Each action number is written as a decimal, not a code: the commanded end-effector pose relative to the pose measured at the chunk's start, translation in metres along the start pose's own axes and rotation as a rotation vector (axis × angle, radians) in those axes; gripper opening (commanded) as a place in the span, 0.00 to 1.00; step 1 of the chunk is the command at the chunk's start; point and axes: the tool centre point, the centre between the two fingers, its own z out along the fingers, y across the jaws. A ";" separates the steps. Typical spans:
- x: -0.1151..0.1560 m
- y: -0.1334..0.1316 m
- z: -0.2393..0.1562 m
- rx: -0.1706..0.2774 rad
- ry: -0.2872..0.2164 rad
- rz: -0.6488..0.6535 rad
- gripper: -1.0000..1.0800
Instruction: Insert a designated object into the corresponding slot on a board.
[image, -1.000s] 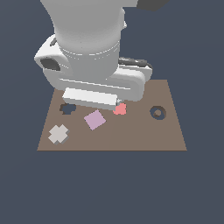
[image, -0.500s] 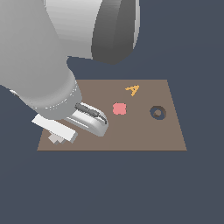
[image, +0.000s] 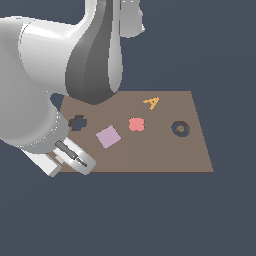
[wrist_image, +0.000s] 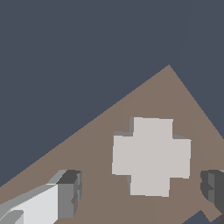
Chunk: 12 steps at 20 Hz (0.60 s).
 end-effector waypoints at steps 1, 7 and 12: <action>0.006 0.005 0.005 0.001 -0.001 0.027 0.96; 0.012 0.010 0.009 0.001 -0.002 0.051 0.96; 0.011 0.011 0.016 0.000 -0.002 0.050 0.96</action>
